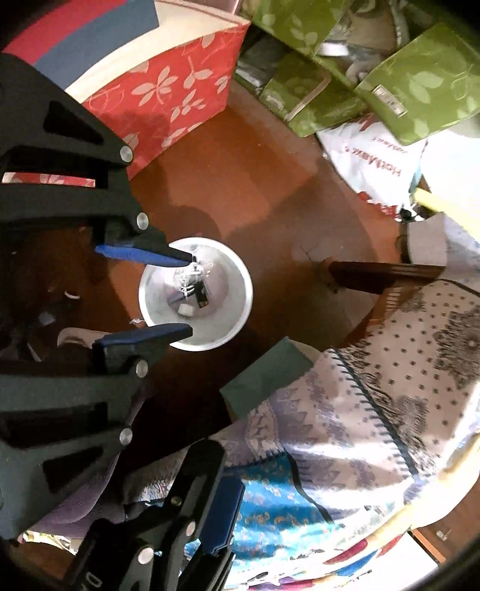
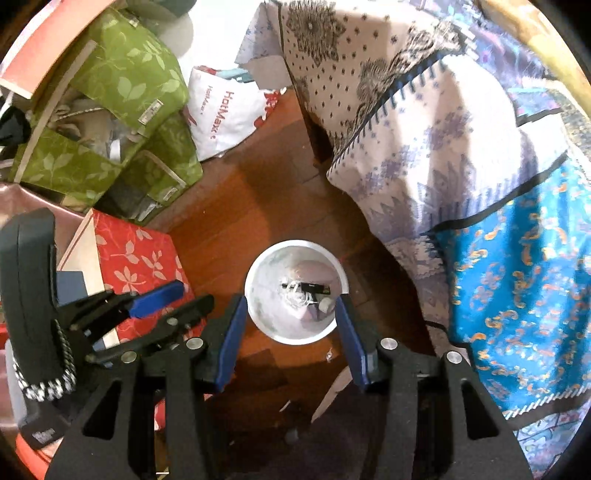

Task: Collect trash
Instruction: 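Open both tools to drop the cable and box into the bucket, then move both open tools back up to the items on the bed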

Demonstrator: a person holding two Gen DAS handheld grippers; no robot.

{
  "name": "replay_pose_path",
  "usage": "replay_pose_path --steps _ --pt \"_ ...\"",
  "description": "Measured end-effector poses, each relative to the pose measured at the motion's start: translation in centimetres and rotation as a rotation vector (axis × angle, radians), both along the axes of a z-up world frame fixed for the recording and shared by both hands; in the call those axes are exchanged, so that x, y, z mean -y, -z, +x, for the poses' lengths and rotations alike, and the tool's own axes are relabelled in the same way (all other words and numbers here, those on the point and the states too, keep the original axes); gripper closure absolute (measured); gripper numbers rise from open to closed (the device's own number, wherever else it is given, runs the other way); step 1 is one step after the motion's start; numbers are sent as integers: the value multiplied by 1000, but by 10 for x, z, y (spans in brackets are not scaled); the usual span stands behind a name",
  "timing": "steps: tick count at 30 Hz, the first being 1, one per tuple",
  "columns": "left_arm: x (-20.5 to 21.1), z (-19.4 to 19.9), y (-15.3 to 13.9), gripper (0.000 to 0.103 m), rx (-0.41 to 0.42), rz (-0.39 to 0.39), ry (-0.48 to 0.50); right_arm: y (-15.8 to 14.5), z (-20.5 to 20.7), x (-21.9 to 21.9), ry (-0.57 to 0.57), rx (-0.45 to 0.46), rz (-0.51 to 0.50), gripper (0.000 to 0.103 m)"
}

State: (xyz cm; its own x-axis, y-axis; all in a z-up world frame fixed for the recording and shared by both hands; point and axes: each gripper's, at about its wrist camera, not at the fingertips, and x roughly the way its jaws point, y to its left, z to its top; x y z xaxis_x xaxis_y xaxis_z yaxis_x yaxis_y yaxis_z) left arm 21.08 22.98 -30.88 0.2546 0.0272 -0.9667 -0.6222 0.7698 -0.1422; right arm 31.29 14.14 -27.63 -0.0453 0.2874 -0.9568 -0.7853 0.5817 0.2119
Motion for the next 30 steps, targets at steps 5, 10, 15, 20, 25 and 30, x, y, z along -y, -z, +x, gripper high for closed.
replay_pose_path --steps 5,10,15,20,25,30 --pt "3 -4 -35 72 67 42 -2 -30 -2 18 7 82 31 57" --pt "14 -4 -73 72 147 82 6 -69 -2 42 37 166 96 57" --pt "36 4 -120 72 224 178 53 -114 2 75 76 263 165 57" --pt "65 18 -164 72 315 225 114 -153 9 112 140 336 227 57" --pt "100 38 -198 72 404 232 179 -186 18 158 212 401 275 57" --pt "141 67 -219 72 459 220 270 -210 29 206 289 448 290 57"
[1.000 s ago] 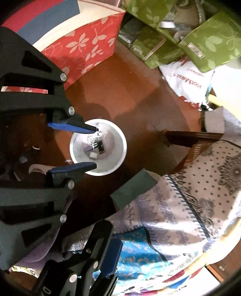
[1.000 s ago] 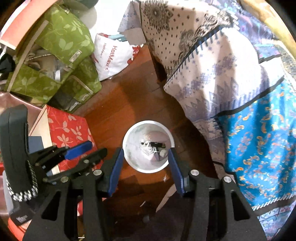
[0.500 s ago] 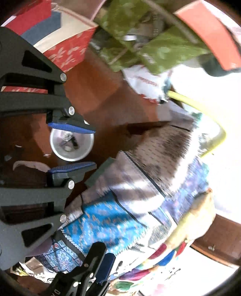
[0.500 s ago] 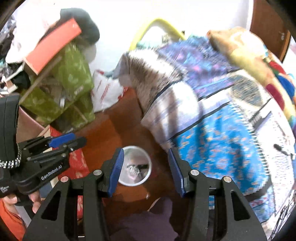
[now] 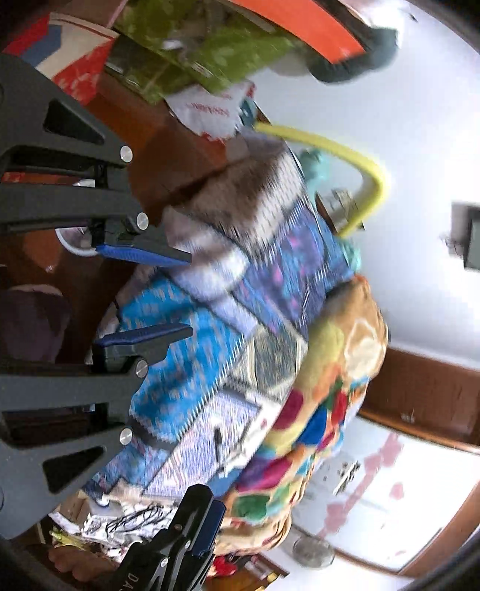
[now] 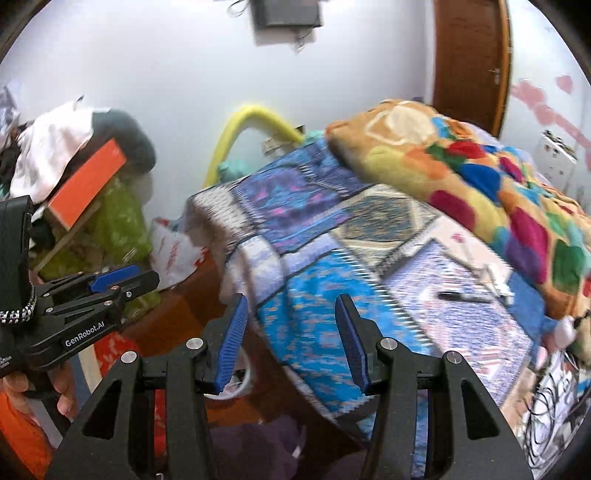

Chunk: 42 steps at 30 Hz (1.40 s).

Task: Collect trash
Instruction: 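Move both open tools back up to the items on the bed, then grasp the Sharpie marker with the left tool while the right tool grasps the white tube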

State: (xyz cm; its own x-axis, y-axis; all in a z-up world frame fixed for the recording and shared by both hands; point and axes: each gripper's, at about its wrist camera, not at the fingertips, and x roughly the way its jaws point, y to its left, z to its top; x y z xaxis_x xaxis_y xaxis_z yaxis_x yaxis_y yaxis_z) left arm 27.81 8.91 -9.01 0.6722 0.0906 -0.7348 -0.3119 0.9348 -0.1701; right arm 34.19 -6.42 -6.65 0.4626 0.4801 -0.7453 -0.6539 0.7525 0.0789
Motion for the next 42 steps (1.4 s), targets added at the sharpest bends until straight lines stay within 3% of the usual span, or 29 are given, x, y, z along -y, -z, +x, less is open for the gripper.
replay_pose_path --steps 8,12,17,25,31,42 --pt "66 54 -12 72 26 -2 153 -18 21 83 155 52 3 57" --pt "101 88 -9 65 23 -5 227 -18 38 120 237 54 0 57" --pt "141 131 5 54 -1 -24 303 -9 68 168 346 14 14 57" --pt "188 202 44 51 -72 -47 381 17 121 225 465 -32 2 57" --pt "210 252 80 51 -132 -42 426 51 164 242 445 -98 -13 57" --pt "236 312 134 51 -193 -6 498 126 252 230 403 -174 -33 57"
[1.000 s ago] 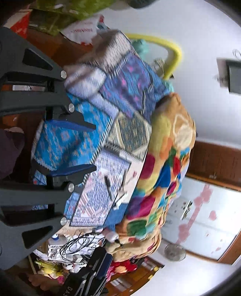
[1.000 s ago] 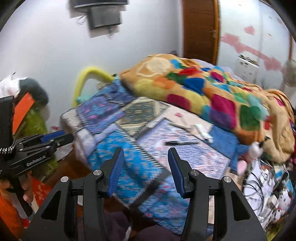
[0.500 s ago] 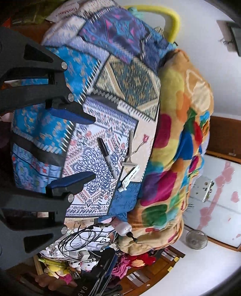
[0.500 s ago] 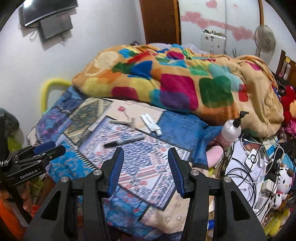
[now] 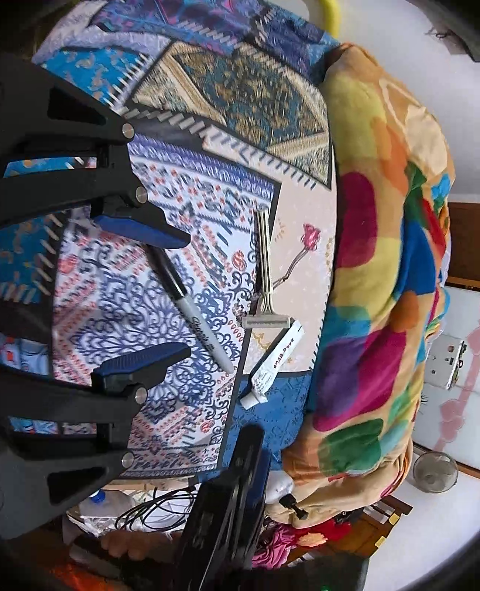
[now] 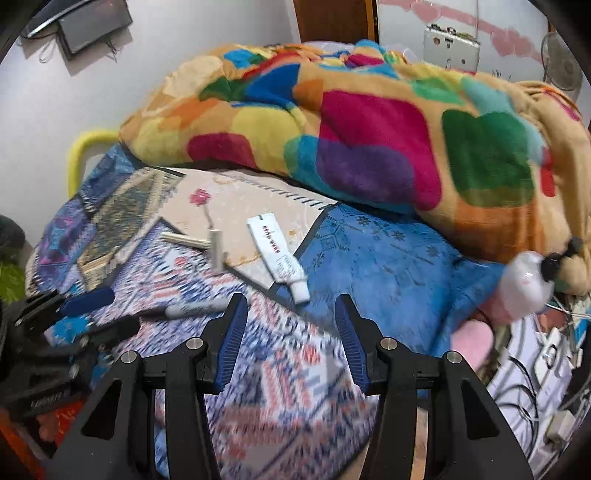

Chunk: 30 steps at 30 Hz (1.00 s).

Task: Collect trash
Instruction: 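Grasp the Sharpie marker with the left tool while the right tool grasps the white tube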

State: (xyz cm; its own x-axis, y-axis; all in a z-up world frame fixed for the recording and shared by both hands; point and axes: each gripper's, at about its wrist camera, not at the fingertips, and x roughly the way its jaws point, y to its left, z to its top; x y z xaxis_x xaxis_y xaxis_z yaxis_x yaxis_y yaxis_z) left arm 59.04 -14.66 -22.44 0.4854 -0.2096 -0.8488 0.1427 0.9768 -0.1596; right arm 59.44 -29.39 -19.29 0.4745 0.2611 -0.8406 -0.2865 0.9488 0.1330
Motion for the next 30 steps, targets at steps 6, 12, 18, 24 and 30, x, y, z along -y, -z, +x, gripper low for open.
replay_pose_path --steps 6,12,18,24,30 --pt "6 16 21 51 -21 -10 30 31 26 -8 17 -14 -16 68" --pt "8 18 33 51 -27 -3 48 38 24 -8 7 24 -29 84" --pt "19 10 38 51 -36 24 88 31 3 -3 -13 33 -51 87" --pt "25 0 38 68 -45 11 118 31 -19 15 24 -12 -25 87" --pt "33 -6 38 79 -35 21 167 32 -38 22 34 -37 -11 87"
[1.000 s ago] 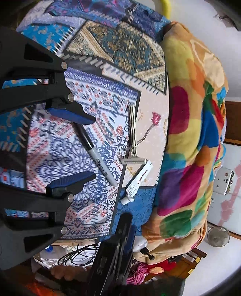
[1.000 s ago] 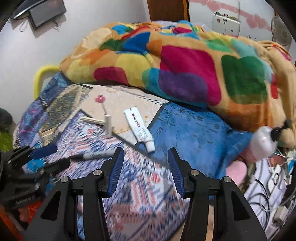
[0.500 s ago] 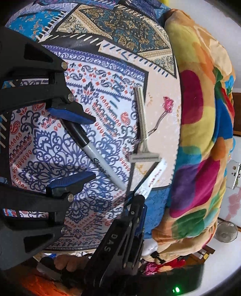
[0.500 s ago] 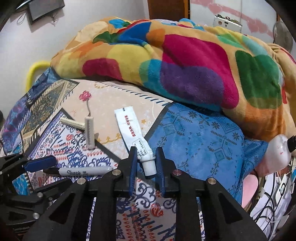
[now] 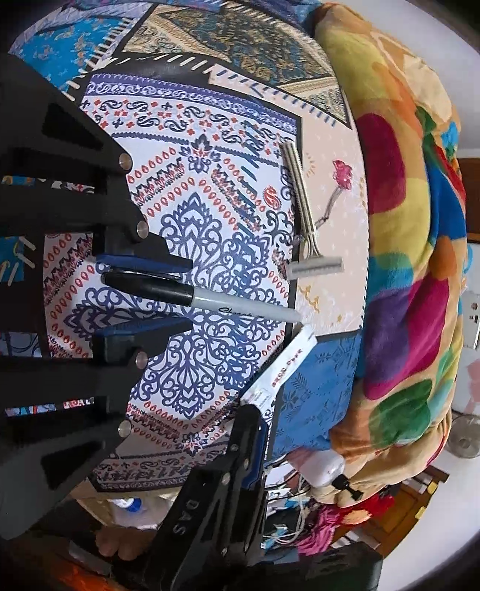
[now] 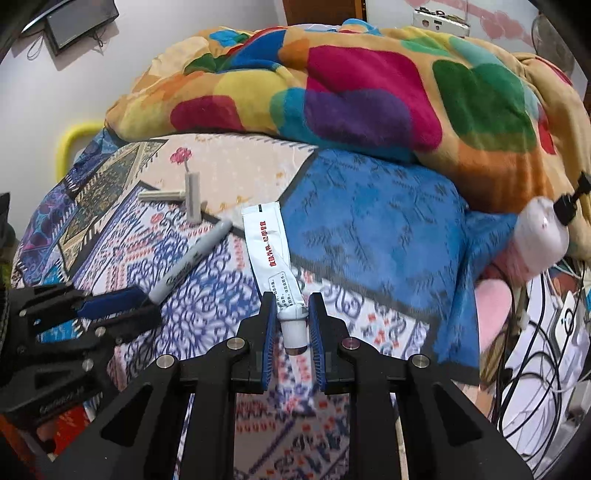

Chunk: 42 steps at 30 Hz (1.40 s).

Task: Collect trash
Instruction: 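Grasp the Sharpie marker with the left tool while the right tool grasps the white tube, then carry the marker and white tube in both tools over the white bucket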

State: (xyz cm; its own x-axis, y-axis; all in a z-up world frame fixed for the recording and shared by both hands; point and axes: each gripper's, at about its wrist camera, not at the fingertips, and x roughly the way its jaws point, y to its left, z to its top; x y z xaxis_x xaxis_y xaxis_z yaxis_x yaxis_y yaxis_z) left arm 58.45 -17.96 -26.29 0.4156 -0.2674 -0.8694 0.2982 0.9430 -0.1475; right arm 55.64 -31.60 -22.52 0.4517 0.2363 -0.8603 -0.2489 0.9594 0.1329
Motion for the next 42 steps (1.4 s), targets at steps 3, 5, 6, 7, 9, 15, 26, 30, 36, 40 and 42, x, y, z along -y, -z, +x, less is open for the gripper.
replay_pose_path --steps 3,5,6,7,9,15,26,30,36,40,42 --pt "9 4 1 79 23 19 21 2 -1 -7 -12 11 -13 85" --pt "14 7 2 79 34 40 28 4 2 -11 -27 6 -26 81" --pt "17 9 2 79 37 51 31 6 3 -13 -32 -2 -31 81" --pt "18 11 2 80 38 57 31 6 4 -16 -30 3 -36 81" --pt "21 11 3 84 47 81 29 8 3 -20 -34 15 -55 81" --pt "15 9 3 92 30 90 10 7 -2 -22 -16 1 -35 87" --pt "6 -41 -39 92 51 34 -31 -31 -34 -27 1 41 -8 87" --pt "-2 -63 -65 92 84 21 -50 -56 -51 -33 -19 81 -23 87" --pt "-20 -96 -106 92 142 -2 -98 -91 -82 -46 -40 142 -20 87" --pt "-36 -123 -132 92 184 -19 -134 -116 -105 -59 -59 184 -8 87" --pt "-46 -135 -141 92 201 -24 -154 -126 -115 -66 -71 202 -2 87"
